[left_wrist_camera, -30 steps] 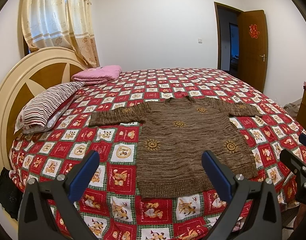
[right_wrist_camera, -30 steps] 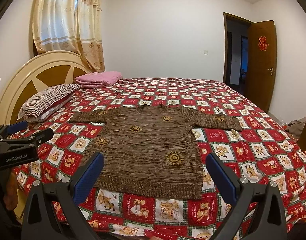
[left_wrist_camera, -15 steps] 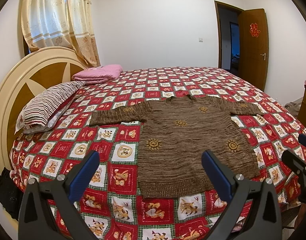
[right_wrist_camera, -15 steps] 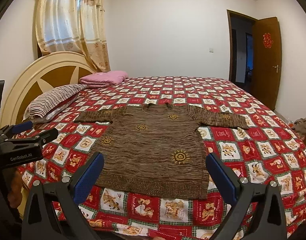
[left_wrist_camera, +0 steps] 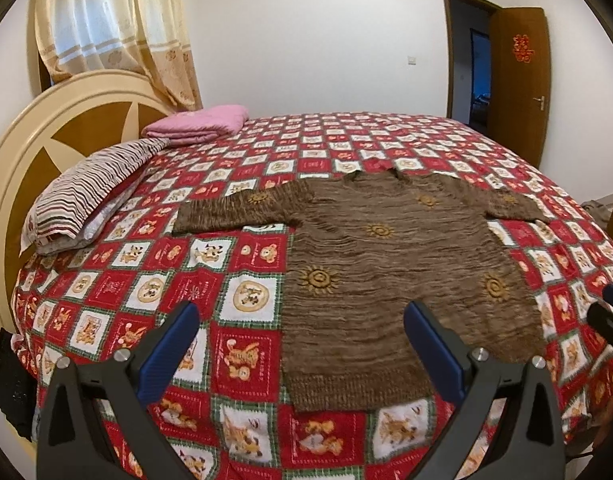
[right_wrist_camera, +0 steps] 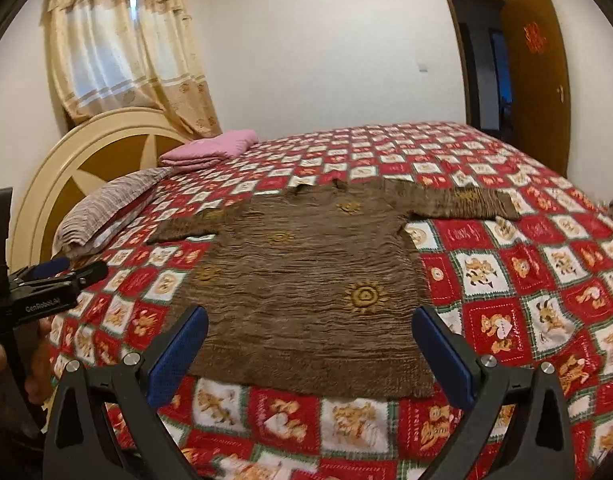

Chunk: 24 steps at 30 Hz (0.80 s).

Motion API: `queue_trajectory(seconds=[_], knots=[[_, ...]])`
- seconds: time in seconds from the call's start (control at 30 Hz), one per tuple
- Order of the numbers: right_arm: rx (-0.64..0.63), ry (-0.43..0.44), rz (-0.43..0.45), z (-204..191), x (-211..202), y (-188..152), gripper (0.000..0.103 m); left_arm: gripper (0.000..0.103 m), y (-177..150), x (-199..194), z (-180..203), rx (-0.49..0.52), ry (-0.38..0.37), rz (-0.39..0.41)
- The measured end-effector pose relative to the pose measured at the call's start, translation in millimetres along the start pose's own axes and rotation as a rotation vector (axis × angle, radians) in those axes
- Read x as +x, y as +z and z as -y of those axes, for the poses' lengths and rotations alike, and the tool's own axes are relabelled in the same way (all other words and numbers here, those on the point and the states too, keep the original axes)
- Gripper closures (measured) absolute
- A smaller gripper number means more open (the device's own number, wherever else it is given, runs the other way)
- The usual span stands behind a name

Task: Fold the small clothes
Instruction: 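Move the right tool to the sweater sleeve and grasp its cuff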

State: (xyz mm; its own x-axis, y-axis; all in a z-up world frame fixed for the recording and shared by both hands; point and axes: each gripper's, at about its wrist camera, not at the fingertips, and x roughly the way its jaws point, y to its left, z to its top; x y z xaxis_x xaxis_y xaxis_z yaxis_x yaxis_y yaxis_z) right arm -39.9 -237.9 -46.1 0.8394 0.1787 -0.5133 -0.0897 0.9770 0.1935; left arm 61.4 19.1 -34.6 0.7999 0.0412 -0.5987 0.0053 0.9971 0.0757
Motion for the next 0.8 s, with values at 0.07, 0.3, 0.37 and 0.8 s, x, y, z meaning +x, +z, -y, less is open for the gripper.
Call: queue_trajectory(seconds=[0.07,0.3,0.37,0.8], knots=[[0.032,-0.007,-0.004,14.4,12.4,1.9,0.001,0.000,3.7,13.9,0.4,0.008,0.014,-0.007],[0.072,-0.116,-0.158,79.1,69.5,15.2,0.001,0.000,22.4,74.0,5.6,0.048,0.056,-0.036],[0.118,-0.144,-0.162,104.4,80.5,20.0,0.001,0.000,28.1,91.1,7.5,0.051,0.065,-0.042],[0.334,-0.276,-0.174,261.1,156.1,77.3,0.002,0.000,66.2,212.7,18.4,0.040,0.117,-0.097]])
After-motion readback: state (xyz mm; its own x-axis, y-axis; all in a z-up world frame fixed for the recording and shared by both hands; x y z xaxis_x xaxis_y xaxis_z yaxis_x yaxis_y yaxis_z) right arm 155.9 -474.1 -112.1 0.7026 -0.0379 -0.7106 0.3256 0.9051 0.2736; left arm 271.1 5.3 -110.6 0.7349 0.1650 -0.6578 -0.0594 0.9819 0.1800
